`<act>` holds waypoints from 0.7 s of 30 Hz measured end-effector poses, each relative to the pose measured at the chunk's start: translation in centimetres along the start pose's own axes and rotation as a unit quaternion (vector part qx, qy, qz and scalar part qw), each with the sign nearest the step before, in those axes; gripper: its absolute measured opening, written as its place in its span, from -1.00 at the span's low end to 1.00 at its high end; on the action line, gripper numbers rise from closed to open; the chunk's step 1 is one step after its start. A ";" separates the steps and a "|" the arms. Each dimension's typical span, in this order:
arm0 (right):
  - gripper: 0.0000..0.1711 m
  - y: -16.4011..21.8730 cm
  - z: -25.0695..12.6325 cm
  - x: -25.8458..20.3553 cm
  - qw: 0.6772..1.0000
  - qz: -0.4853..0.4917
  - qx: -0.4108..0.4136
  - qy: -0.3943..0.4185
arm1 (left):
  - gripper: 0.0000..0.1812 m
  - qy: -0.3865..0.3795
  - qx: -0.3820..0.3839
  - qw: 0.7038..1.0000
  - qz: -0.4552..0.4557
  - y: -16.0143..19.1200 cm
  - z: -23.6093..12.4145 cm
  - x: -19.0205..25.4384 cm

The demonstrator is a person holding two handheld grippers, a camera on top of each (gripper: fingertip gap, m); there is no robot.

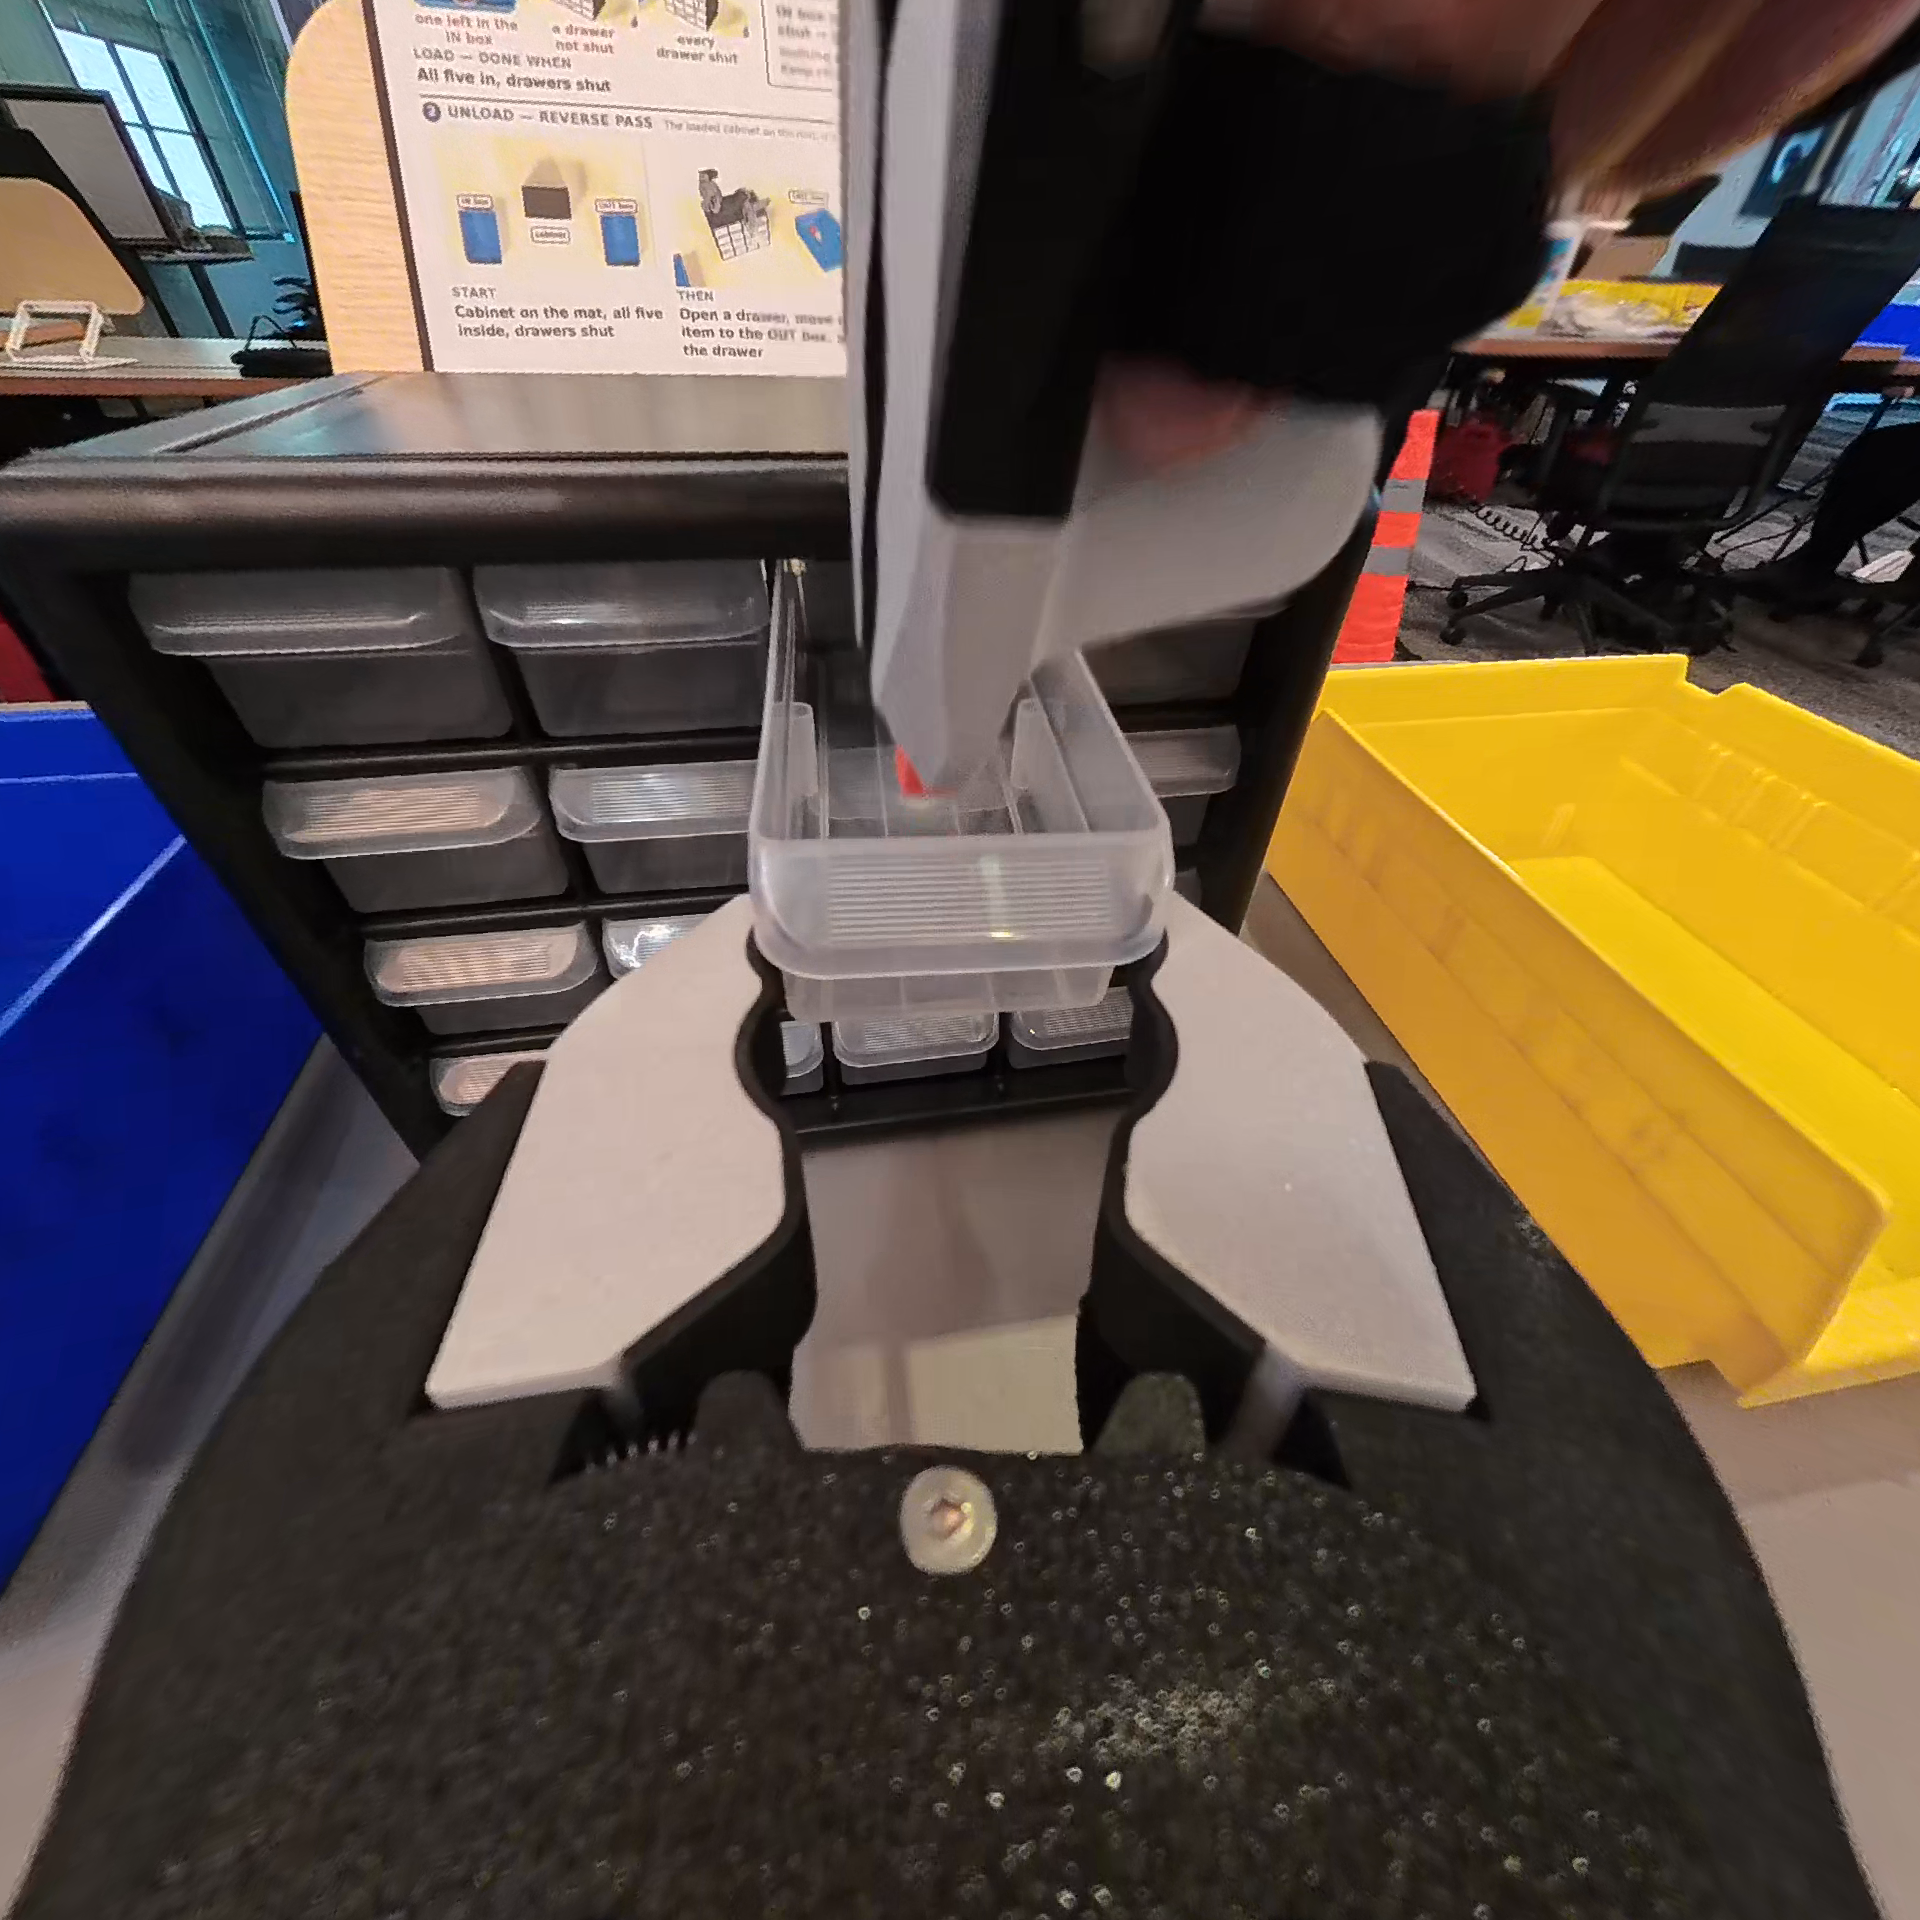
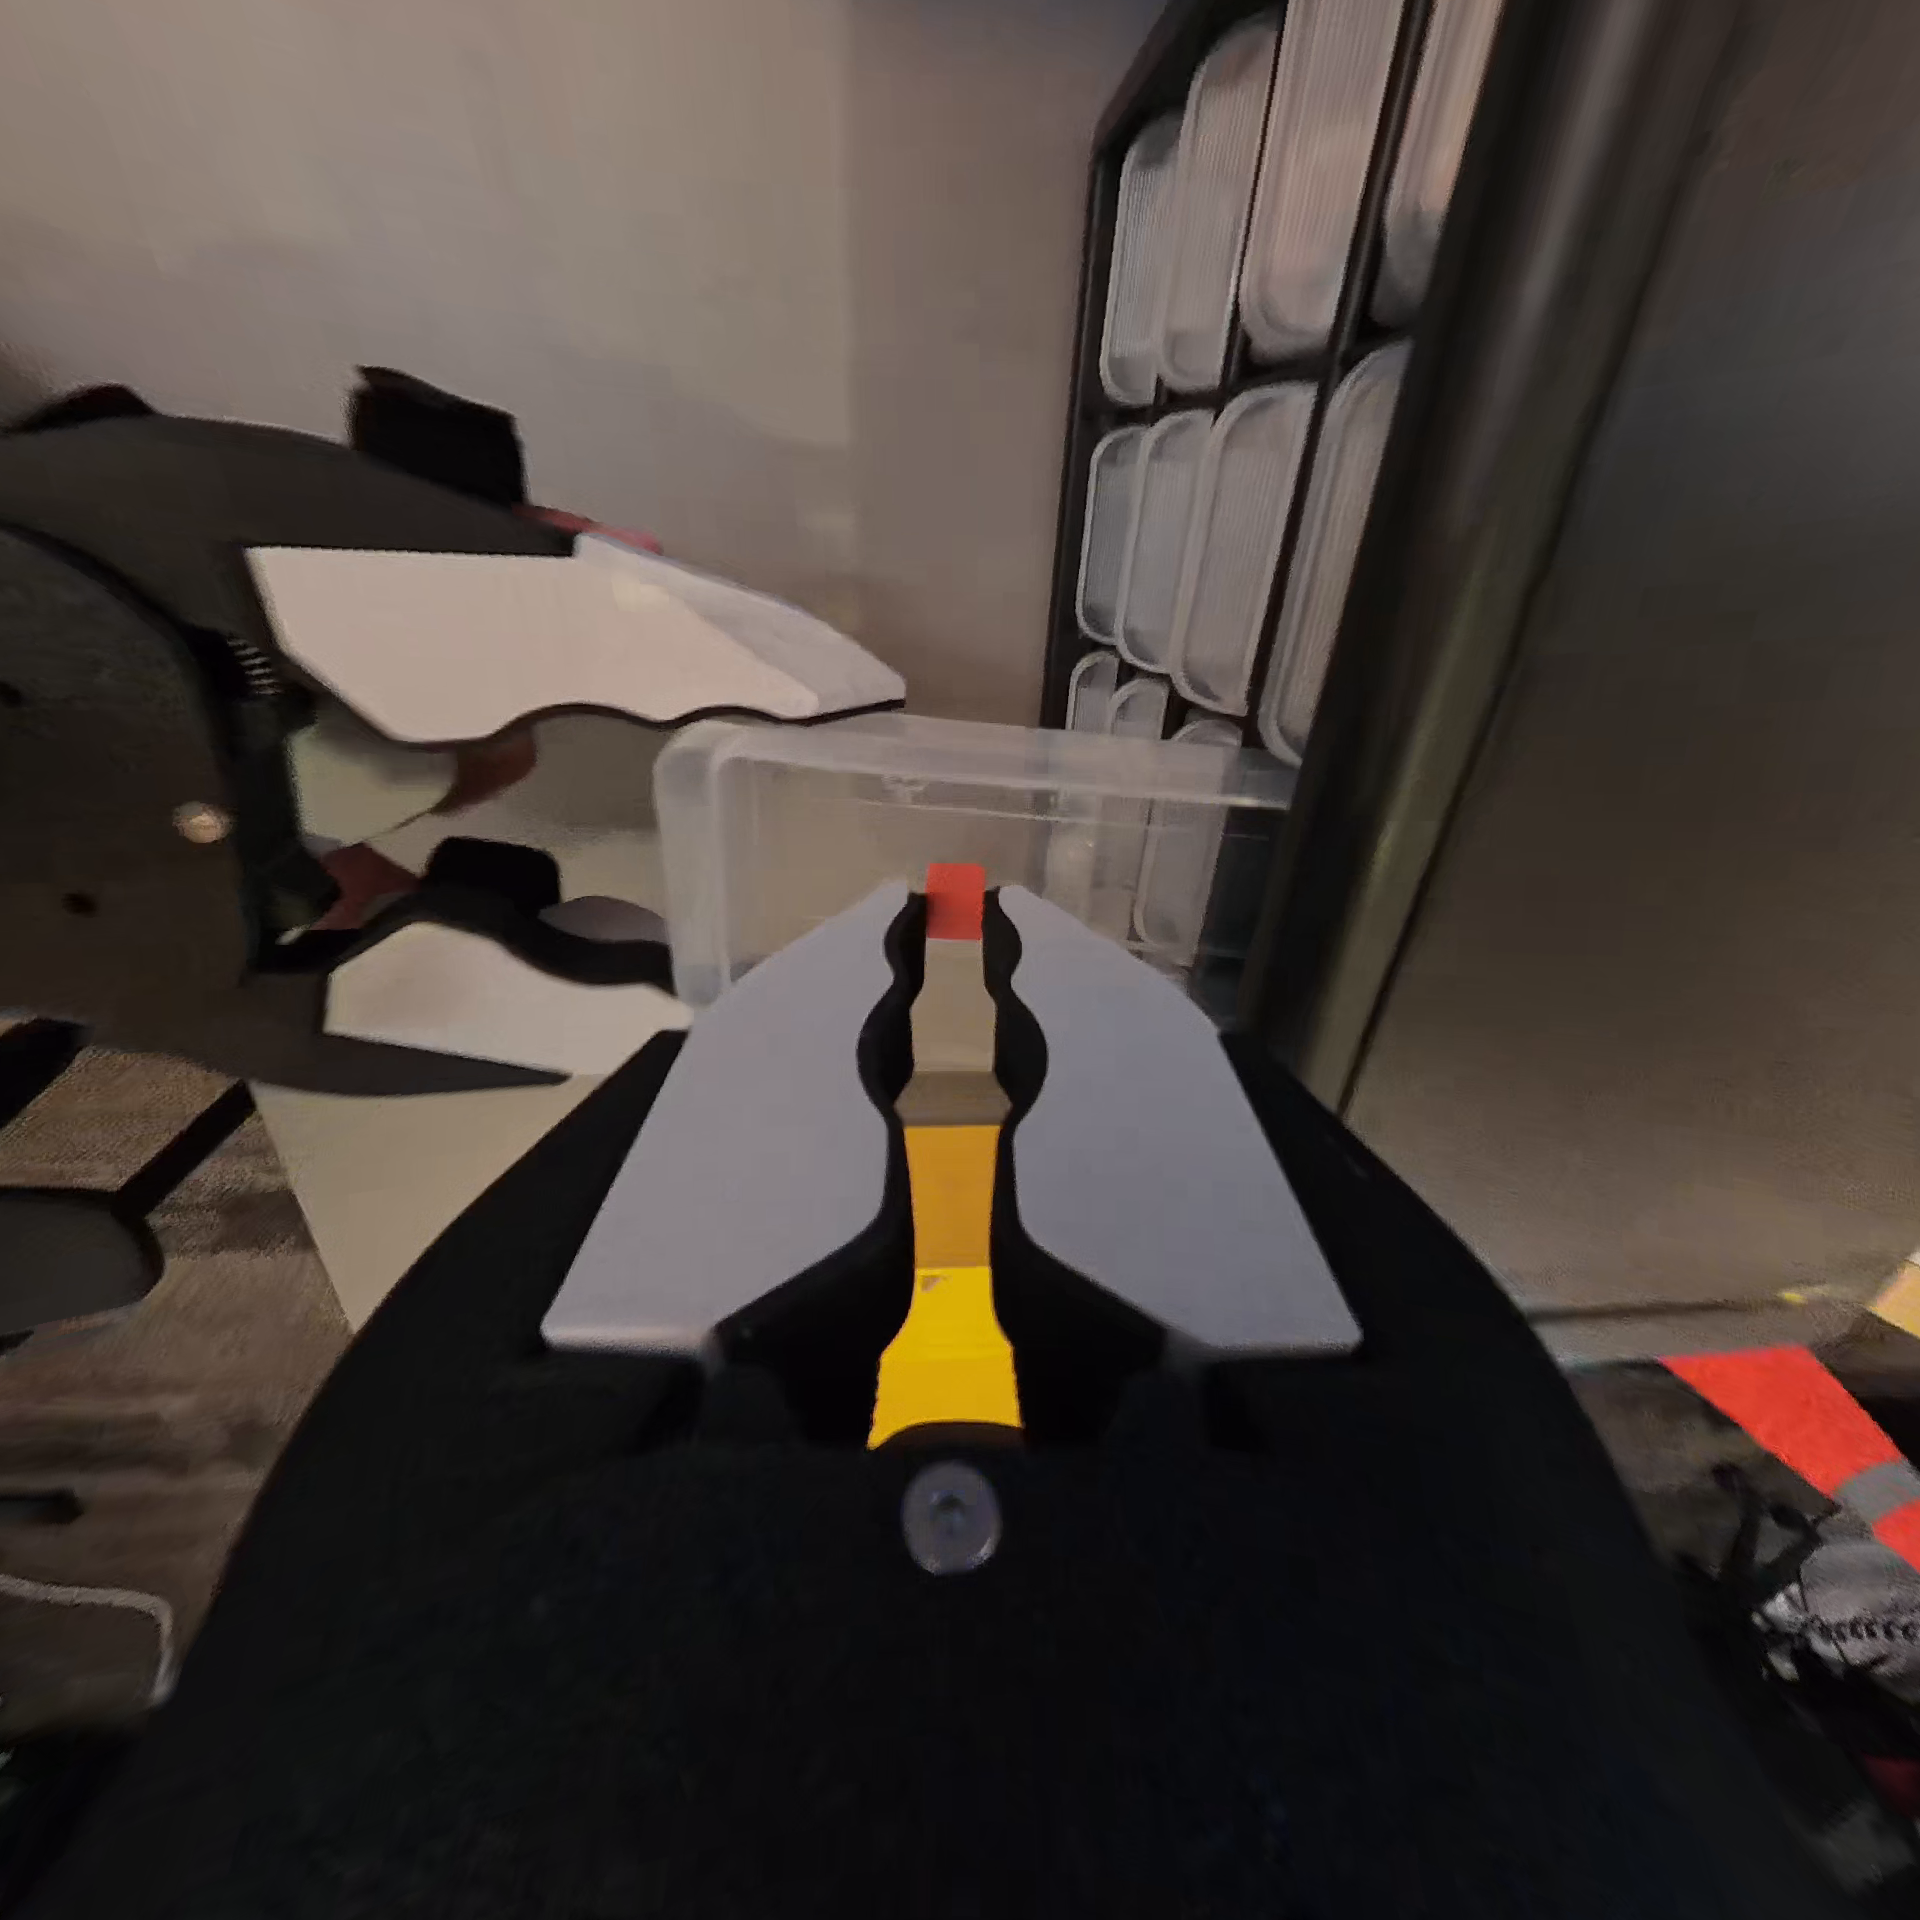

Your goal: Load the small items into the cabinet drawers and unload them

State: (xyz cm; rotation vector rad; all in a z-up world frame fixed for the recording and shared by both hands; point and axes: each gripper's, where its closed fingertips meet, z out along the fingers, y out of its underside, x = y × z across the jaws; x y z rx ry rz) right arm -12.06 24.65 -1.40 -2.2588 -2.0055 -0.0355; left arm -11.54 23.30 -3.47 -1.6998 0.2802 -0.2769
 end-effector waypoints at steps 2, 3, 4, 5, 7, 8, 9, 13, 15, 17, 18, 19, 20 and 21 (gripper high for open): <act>-0.88 0.2 -2.4 -0.3 0.999 -0.002 0.032 0.020 | -0.30 0.002 0.000 1.000 0.000 0.0 0.0 0.0; -0.88 0.6 -3.9 -0.5 0.998 0.002 0.050 0.028 | -0.30 0.003 0.000 1.000 0.000 0.0 0.0 -0.1; -0.88 1.3 -5.4 -0.8 0.997 0.010 0.067 0.036 | -0.30 0.005 -0.001 1.000 -0.001 0.0 0.0 -0.1; -0.88 2.4 -6.8 -1.0 0.995 0.022 0.081 0.045 | -0.30 0.006 -0.001 1.000 -0.001 0.0 0.0 -0.1; -0.88 6.1 -8.5 -1.5 0.993 0.066 0.081 0.054 | -0.30 0.006 0.000 1.000 0.003 -0.1 0.0 -0.1; -0.88 8.9 -8.5 -1.4 0.992 0.097 0.058 0.063 | -0.30 0.005 0.002 1.000 0.007 -0.1 -0.1 -0.1; -0.88 12.1 -7.9 -1.2 0.988 0.132 0.022 0.075 | -0.30 0.004 0.004 1.000 0.008 -0.2 -0.1 -0.1; -0.88 20.5 -1.4 -1.6 0.975 0.216 -0.051 0.027 | -0.30 0.007 0.003 1.000 0.000 -0.1 -0.1 -0.1; -0.88 23.0 3.1 -1.7 0.968 0.245 -0.051 -0.011 | -0.30 0.009 0.002 1.000 0.001 -0.1 -0.1 -0.2; -0.88 25.0 7.0 -1.3 0.956 0.288 -0.051 -0.030 | -0.30 0.012 0.000 1.000 0.001 -0.2 -0.1 -0.2; -0.88 25.7 8.6 -0.8 0.952 0.303 -0.045 -0.028 | -0.30 0.013 0.000 1.000 0.003 -0.2 -0.2 -0.2; -0.88 26.0 10.0 -0.4 0.950 0.308 -0.034 -0.025 | -0.30 0.014 -0.001 1.000 0.005 -0.2 -0.2 -0.3; -0.88 26.2 11.2 0.0 0.950 0.310 -0.022 -0.024 | -0.30 0.014 -0.001 1.000 0.008 -0.2 -0.2 -0.3; -0.88 26.3 12.0 0.3 0.948 0.317 -0.011 -0.025 | -0.30 0.014 0.000 1.000 0.011 -0.2 -0.2 -0.3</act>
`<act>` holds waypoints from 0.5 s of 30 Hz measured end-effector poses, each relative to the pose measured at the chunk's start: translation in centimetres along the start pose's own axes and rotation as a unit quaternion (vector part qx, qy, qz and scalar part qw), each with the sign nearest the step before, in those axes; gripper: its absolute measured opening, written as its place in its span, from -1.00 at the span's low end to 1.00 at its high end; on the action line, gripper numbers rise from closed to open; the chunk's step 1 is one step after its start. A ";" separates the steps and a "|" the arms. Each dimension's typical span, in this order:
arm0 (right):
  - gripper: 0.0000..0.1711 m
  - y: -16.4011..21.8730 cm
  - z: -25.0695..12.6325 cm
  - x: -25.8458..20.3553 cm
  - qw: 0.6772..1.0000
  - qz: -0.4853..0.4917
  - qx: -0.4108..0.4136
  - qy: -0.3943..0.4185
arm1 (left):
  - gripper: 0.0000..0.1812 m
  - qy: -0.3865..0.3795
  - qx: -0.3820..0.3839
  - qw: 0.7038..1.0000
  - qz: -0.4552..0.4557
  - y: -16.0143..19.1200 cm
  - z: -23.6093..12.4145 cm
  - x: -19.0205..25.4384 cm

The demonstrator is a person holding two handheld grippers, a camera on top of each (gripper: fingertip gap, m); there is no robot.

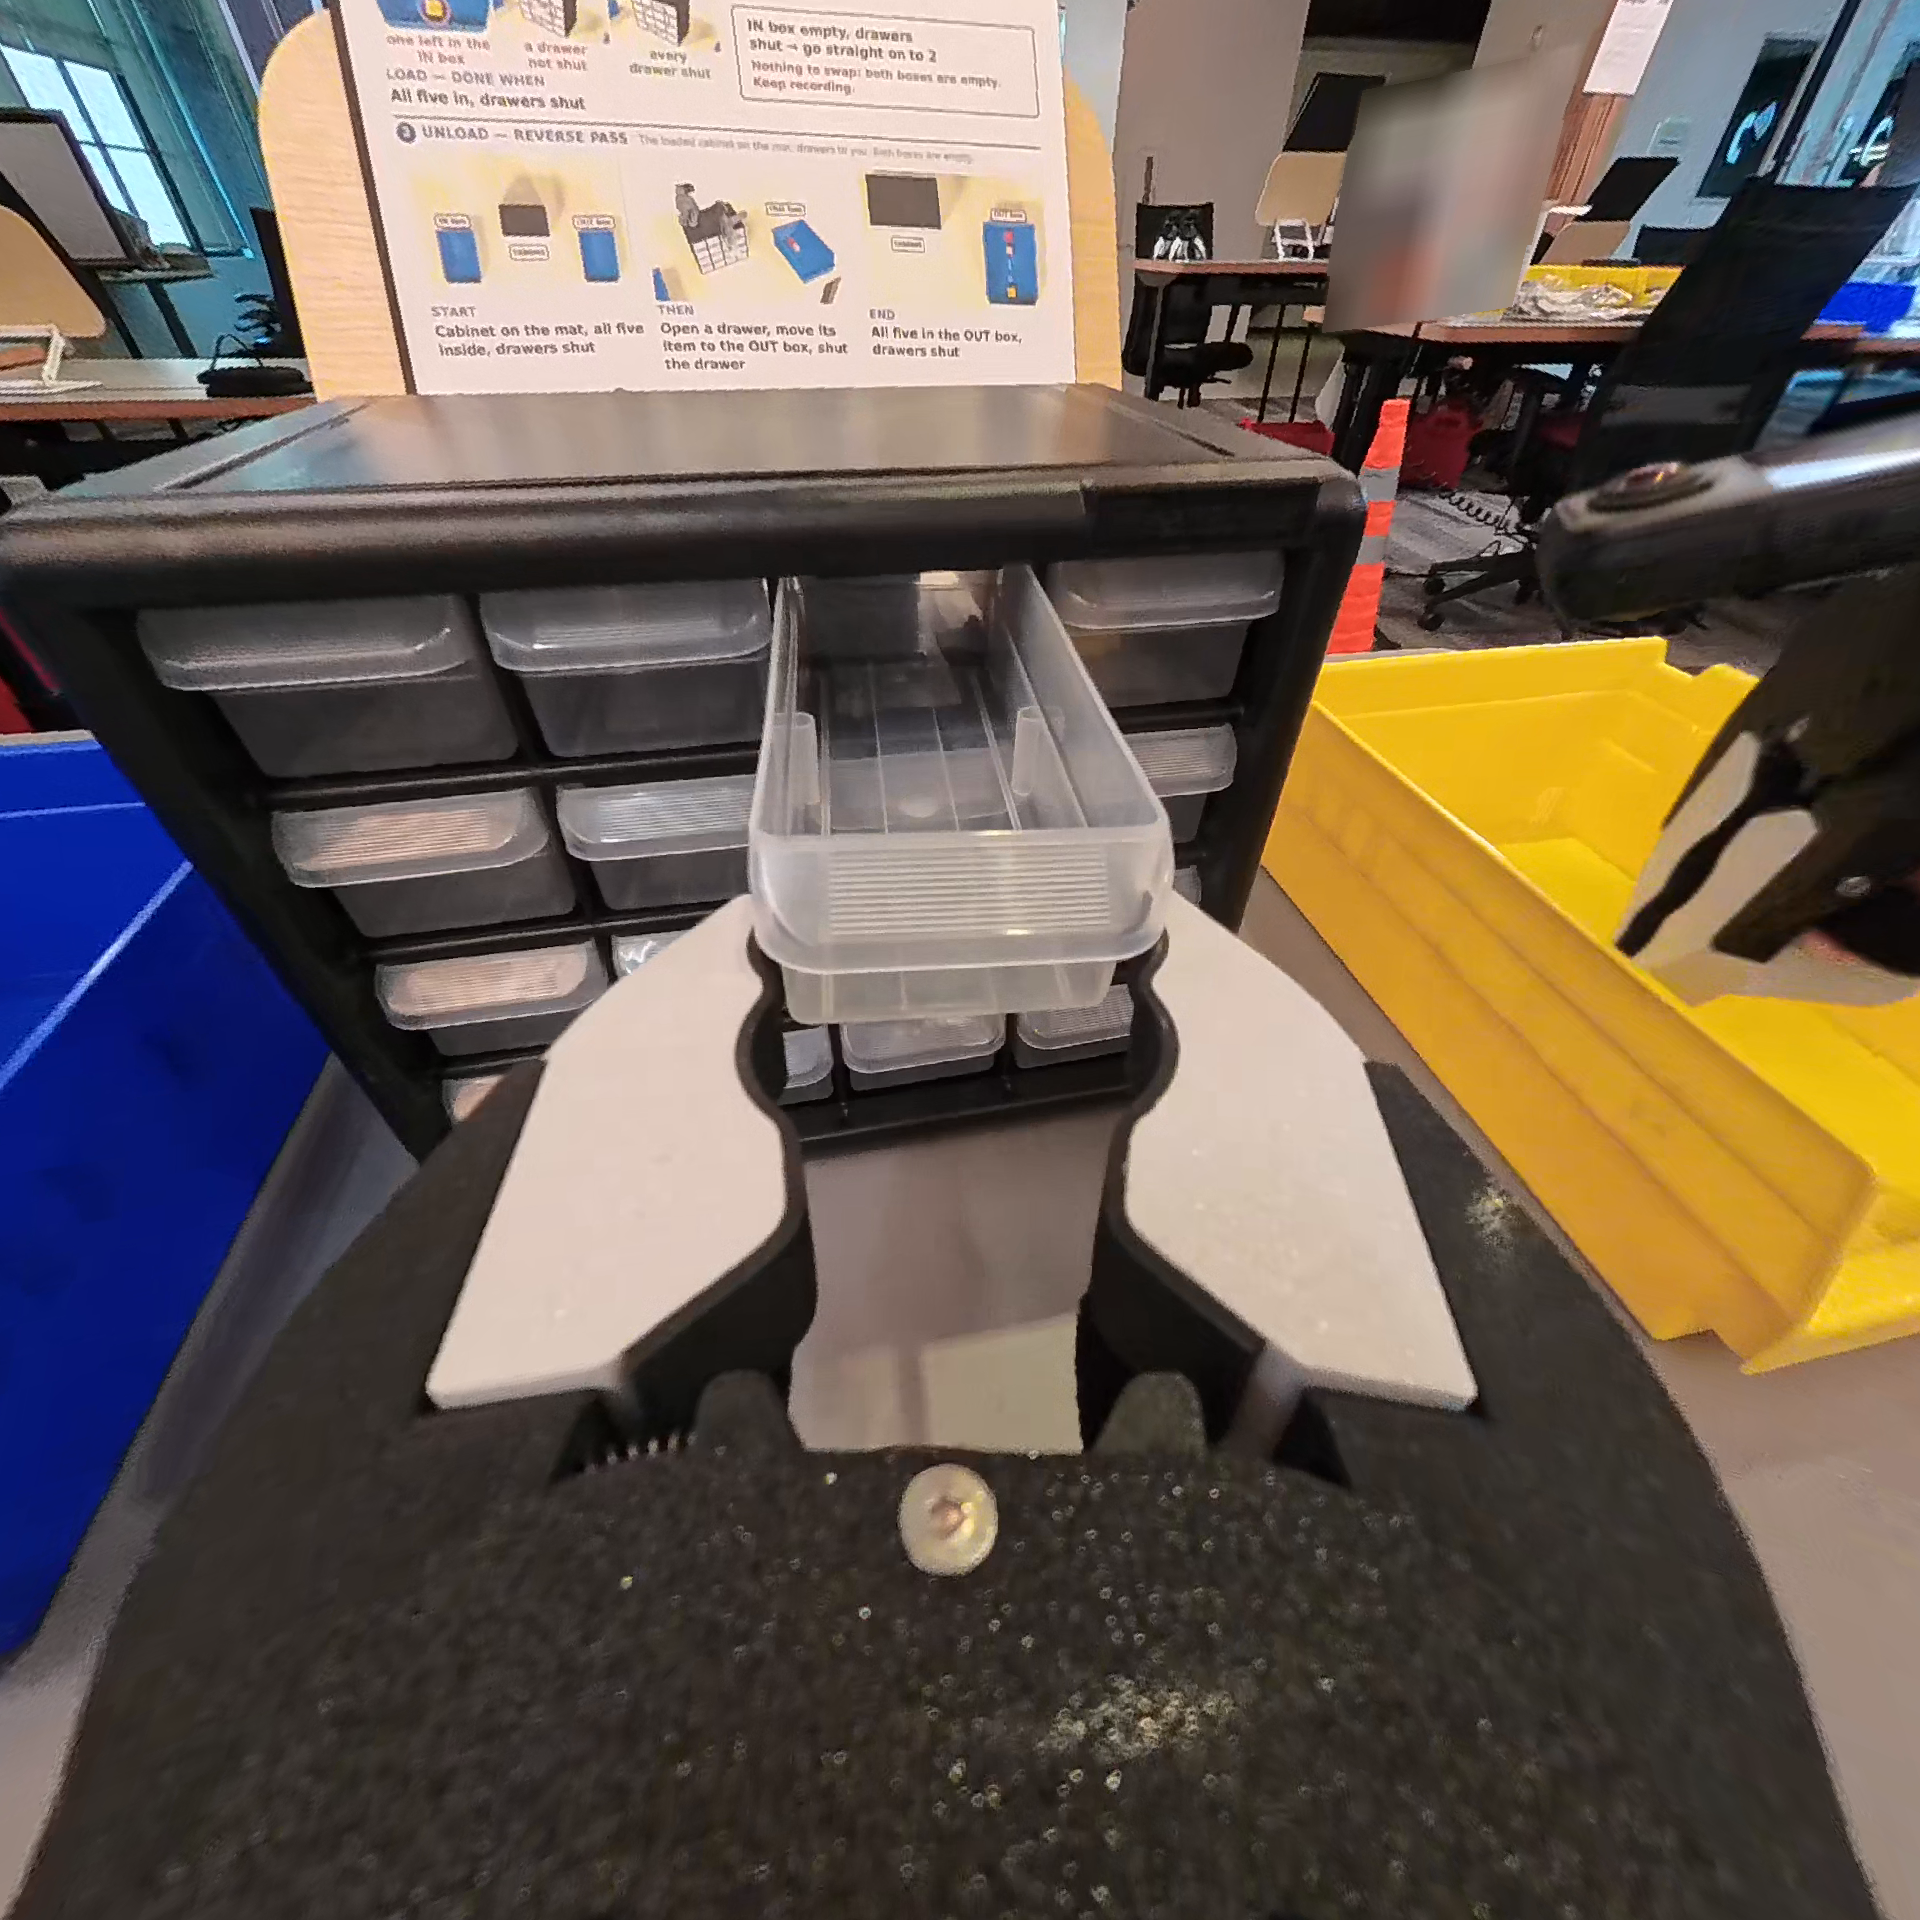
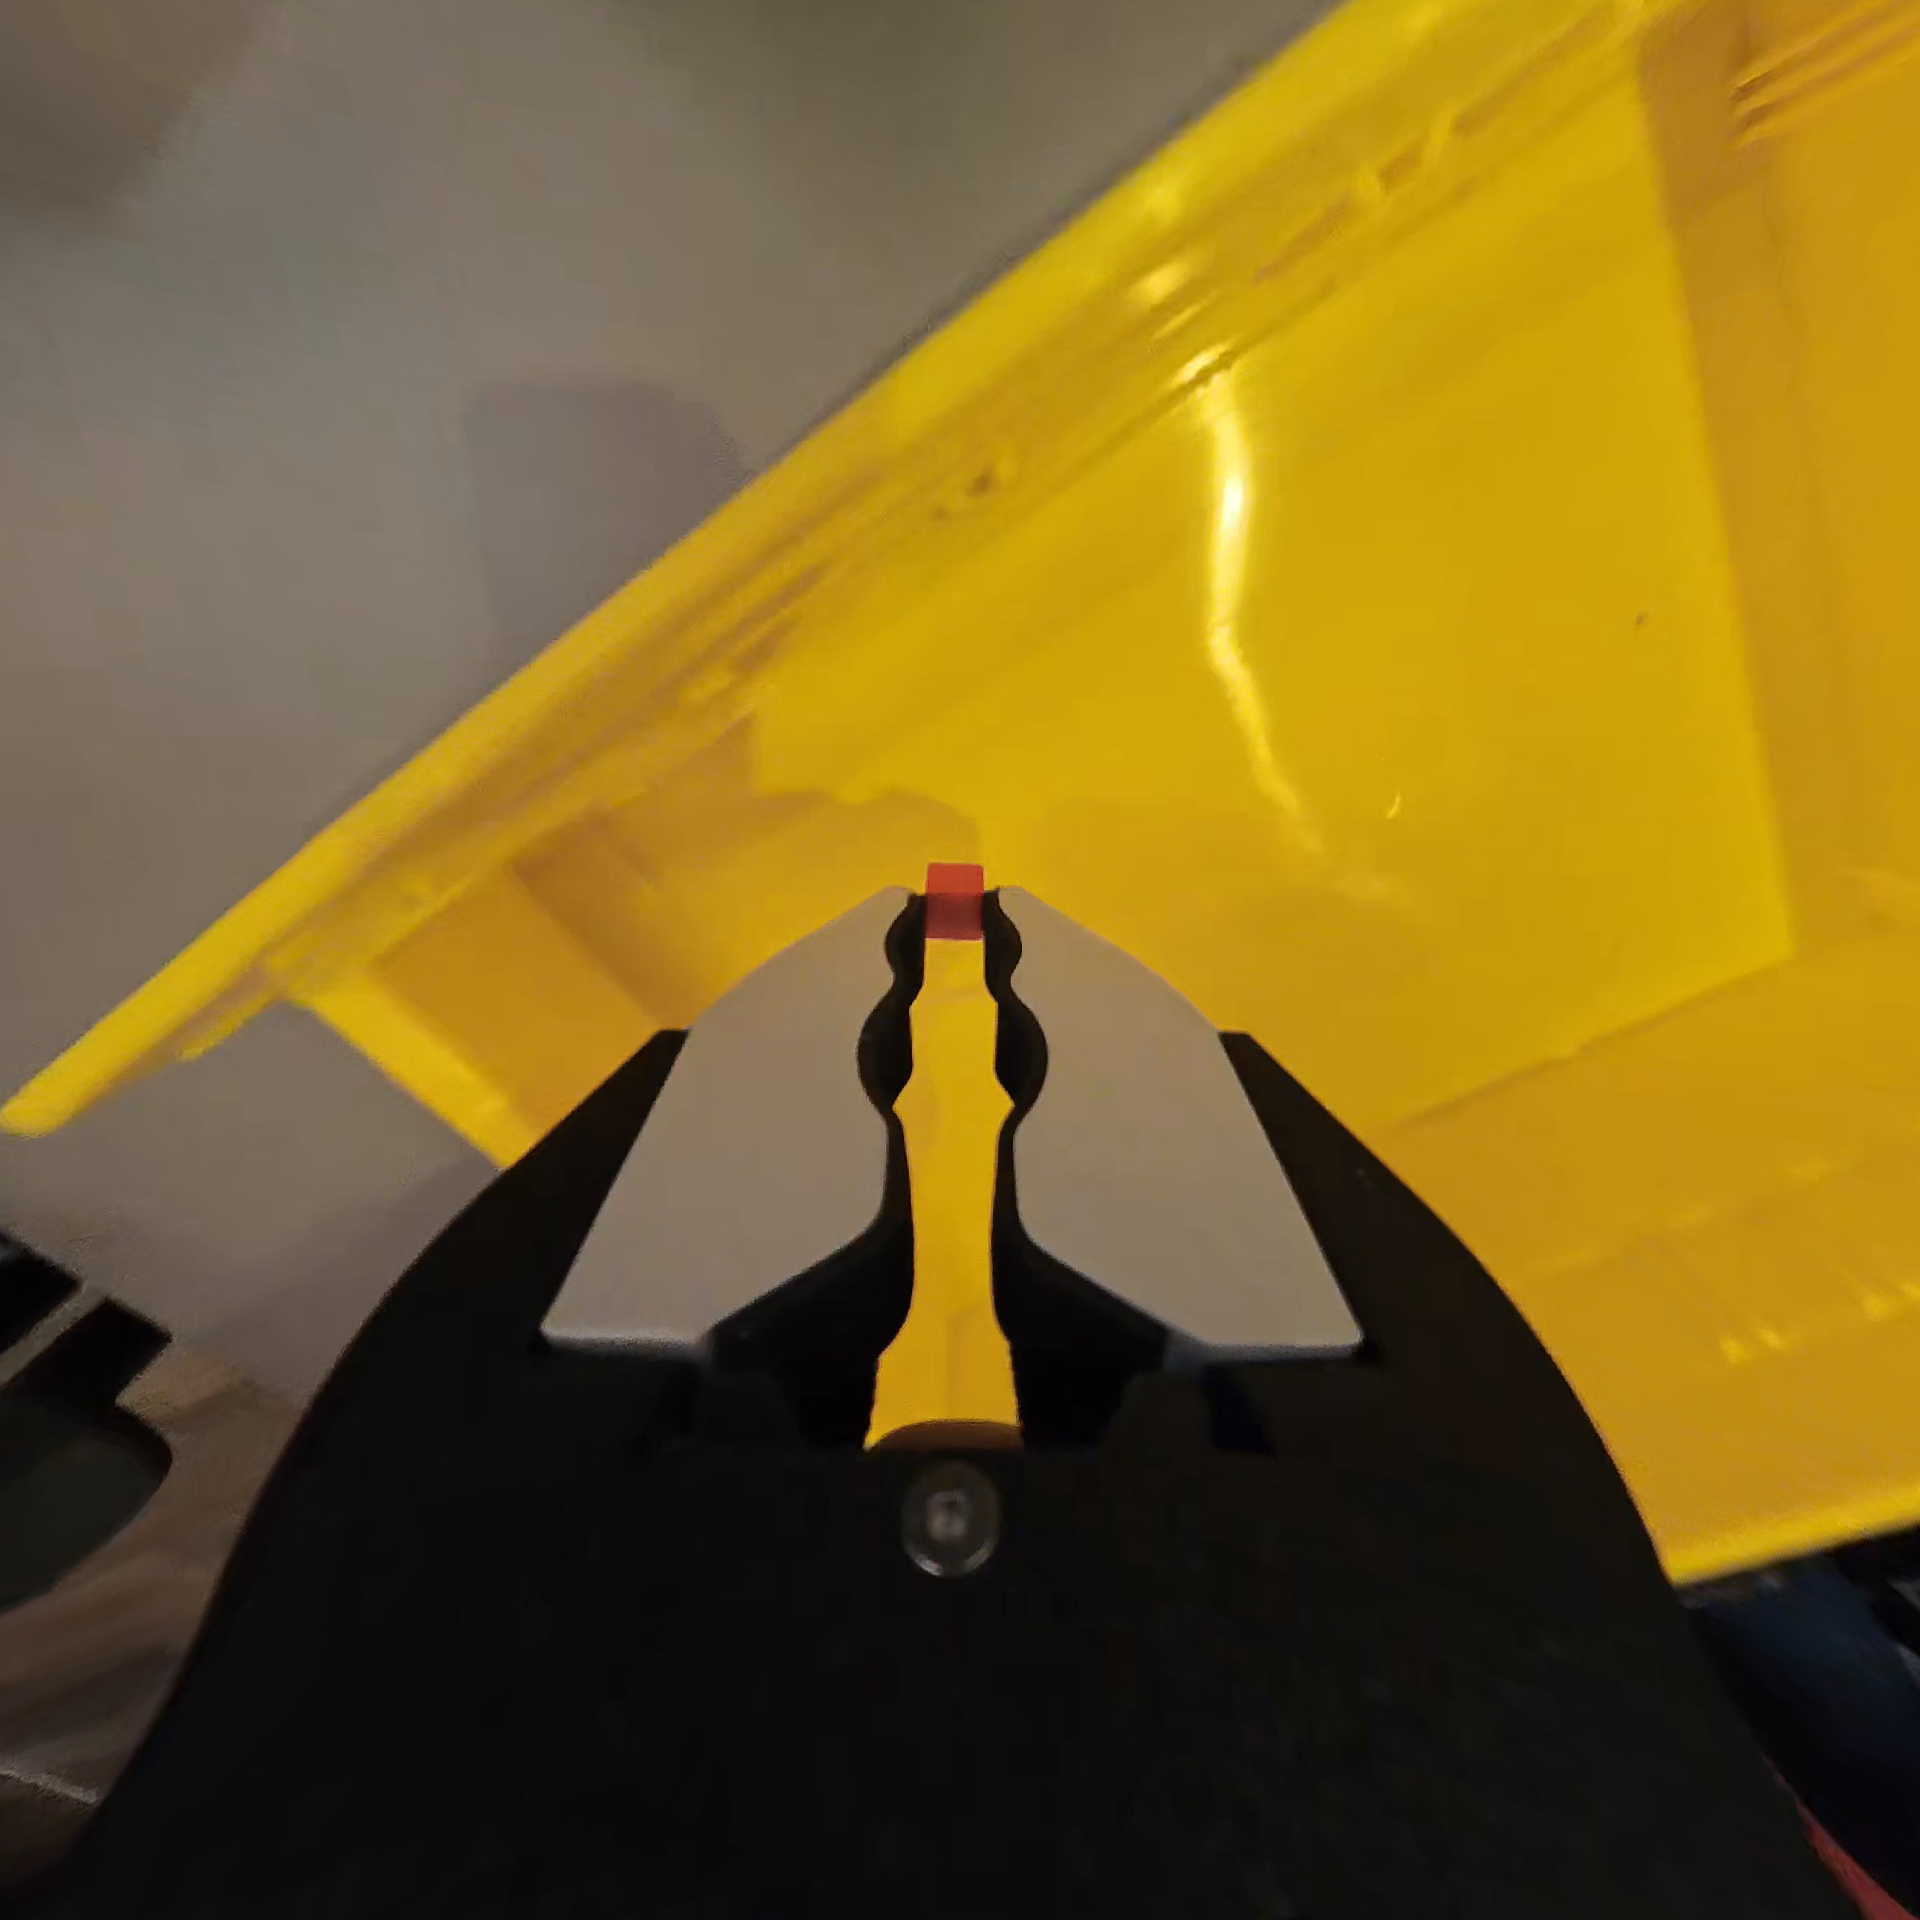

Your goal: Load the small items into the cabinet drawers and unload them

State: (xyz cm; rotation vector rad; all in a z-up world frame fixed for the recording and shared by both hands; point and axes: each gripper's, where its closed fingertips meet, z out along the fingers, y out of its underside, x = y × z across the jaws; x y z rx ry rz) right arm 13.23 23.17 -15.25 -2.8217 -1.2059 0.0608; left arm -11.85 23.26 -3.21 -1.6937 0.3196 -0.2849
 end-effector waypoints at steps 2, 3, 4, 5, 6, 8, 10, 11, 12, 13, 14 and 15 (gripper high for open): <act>-0.88 -0.4 1.0 0.5 1.000 0.014 0.016 -0.005 | -0.30 0.002 0.001 1.000 0.001 0.0 0.0 0.0; -0.88 -0.6 1.3 0.6 1.000 0.013 0.022 -0.003 | -0.30 0.003 0.001 1.000 0.000 0.0 0.0 0.0; -0.88 -0.6 1.6 0.7 1.000 0.013 0.021 -0.003 | -0.30 0.003 0.002 1.000 -0.001 0.0 0.0 0.0; -0.88 -0.4 2.0 0.7 1.000 0.015 0.010 -0.006 | -0.30 0.002 0.002 1.000 -0.001 0.0 0.0 0.0; -0.88 -0.1 2.3 0.7 1.000 0.016 -0.002 -0.006 | -0.30 0.001 0.002 1.000 -0.001 0.0 0.0 0.0; -0.88 0.0 2.9 0.8 1.000 0.015 -0.011 -0.003 | -0.30 -0.001 0.002 1.000 -0.001 0.0 0.0 0.1; -0.88 0.2 3.4 0.5 1.000 0.020 -0.021 -0.008 | -0.30 -0.001 0.003 1.000 -0.003 0.0 0.0 0.1; -0.88 0.5 3.7 0.4 0.999 0.019 -0.030 -0.010 | -0.30 -0.002 0.003 1.000 -0.003 0.0 0.0 0.1; -0.88 0.7 4.0 0.4 0.999 0.016 -0.036 -0.007 | -0.30 -0.002 0.004 1.000 -0.002 0.0 0.0 0.1; -0.88 0.7 4.0 0.4 0.999 0.014 -0.034 -0.004 | -0.30 -0.003 0.004 1.000 -0.001 0.0 0.0 0.1; -0.80 0.4 3.9 0.4 1.000 0.016 -0.020 -0.002 | -0.30 -0.004 0.004 1.000 0.000 0.0 0.0 0.1; -0.69 0.0 3.4 0.4 1.000 0.022 -0.002 -0.001 | -0.30 -0.005 0.004 1.000 0.000 0.0 0.1 0.1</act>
